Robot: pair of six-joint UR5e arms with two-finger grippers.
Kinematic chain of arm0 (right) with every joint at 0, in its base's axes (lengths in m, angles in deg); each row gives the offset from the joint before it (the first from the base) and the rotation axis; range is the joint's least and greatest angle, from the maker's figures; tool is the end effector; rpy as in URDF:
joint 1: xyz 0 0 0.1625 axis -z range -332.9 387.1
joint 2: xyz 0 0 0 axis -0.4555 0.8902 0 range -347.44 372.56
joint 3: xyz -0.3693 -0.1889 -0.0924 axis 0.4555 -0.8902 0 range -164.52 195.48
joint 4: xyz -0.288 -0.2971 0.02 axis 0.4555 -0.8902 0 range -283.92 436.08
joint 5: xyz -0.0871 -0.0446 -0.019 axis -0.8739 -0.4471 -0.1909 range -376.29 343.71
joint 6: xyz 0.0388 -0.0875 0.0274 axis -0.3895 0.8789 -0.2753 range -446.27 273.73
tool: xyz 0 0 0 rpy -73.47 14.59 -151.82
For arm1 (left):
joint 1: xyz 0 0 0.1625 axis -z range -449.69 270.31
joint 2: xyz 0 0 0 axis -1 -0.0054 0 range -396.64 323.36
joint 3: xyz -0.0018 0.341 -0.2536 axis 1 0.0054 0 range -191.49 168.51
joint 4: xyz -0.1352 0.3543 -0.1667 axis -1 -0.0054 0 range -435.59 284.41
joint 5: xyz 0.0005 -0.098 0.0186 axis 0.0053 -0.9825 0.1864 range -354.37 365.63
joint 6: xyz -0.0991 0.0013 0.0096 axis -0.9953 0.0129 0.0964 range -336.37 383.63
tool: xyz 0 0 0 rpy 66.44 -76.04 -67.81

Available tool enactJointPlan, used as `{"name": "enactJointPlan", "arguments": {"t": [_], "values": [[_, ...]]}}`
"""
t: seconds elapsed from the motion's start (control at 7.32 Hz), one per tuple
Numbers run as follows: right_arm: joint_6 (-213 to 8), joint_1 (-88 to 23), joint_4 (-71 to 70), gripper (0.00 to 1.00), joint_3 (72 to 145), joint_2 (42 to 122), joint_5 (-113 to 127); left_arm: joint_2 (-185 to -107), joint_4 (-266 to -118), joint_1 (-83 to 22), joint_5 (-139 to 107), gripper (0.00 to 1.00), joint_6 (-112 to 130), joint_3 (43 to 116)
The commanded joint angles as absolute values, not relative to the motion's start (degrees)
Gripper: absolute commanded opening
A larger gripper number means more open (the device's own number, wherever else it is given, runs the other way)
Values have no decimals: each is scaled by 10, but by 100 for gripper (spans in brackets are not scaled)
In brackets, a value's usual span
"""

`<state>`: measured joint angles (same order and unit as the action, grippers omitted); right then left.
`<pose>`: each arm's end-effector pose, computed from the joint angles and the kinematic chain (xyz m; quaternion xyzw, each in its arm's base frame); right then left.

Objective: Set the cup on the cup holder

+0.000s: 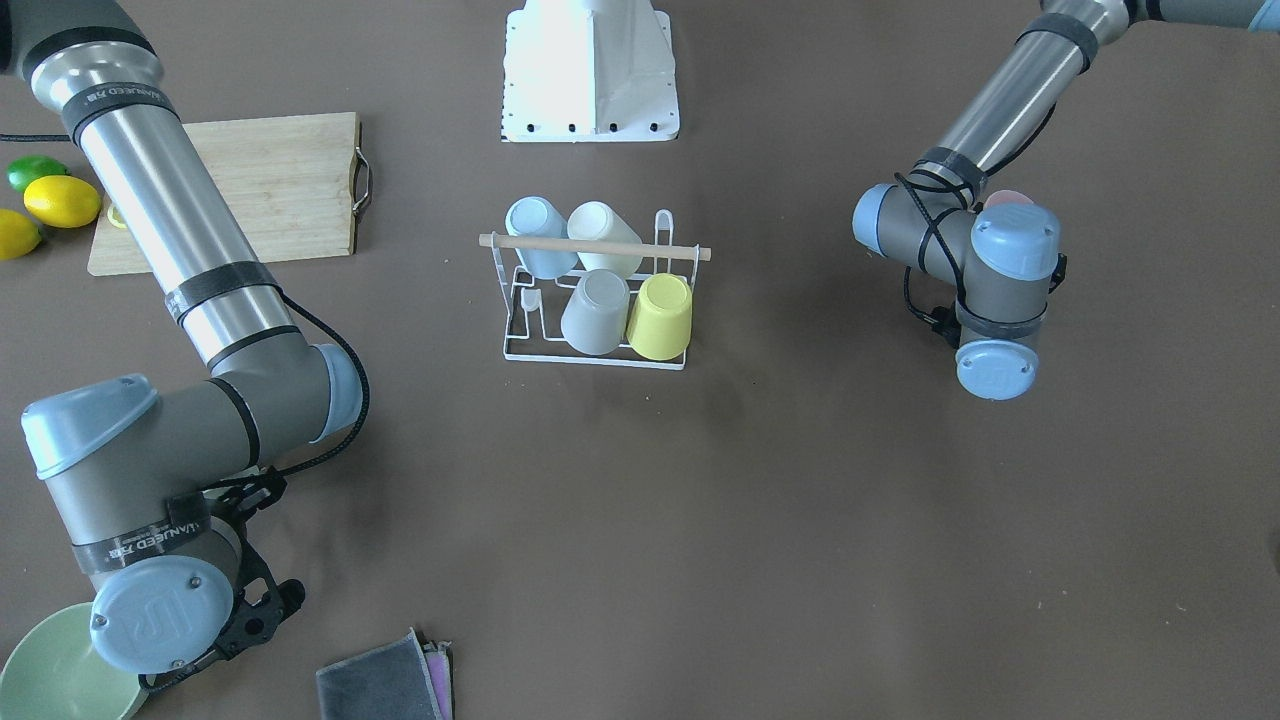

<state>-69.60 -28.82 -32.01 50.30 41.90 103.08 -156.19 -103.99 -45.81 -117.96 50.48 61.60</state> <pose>-0.4003 -0.7424 0.4398 -0.1431 -0.2330 -0.3869 0.8807 0.3748 -0.4689 0.5761 -0.4352 0.1929 0.4218 0.7717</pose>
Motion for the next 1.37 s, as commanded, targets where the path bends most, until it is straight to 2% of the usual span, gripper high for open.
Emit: {"name": "enactJointPlan", "arguments": {"t": [0.0,0.14,0.27,0.41,0.55,0.82,0.96,1.09,1.23], "values": [[-690,-281,-319,100,459,397,1022,-1560,-1029,-459,-1179,87,504,615],[-690,-276,-319,100,443,388,1022,-1560,-1029,-459,-1173,74,504,616],[-690,-272,-319,100,429,381,1014,-1560,-1028,-458,-1172,51,504,618],[-690,-270,-319,100,426,379,1004,-1560,-1028,-451,-1173,38,504,624],[-690,-270,-320,100,419,378,997,-1543,-1038,-424,-1178,37,504,674],[-686,-265,-320,100,409,378,983,-1461,-1135,-414,-1179,34,494,829],[-686,-264,-320,100,404,378,983,-1410,-1235,-415,-1176,34,456,906],[-686,-262,-320,100,399,376,983,-1365,-1365,-420,-1174,28,393,951],[-687,-261,-320,100,396,374,984,-1338,-1474,-420,-1178,27,319,977]]}}
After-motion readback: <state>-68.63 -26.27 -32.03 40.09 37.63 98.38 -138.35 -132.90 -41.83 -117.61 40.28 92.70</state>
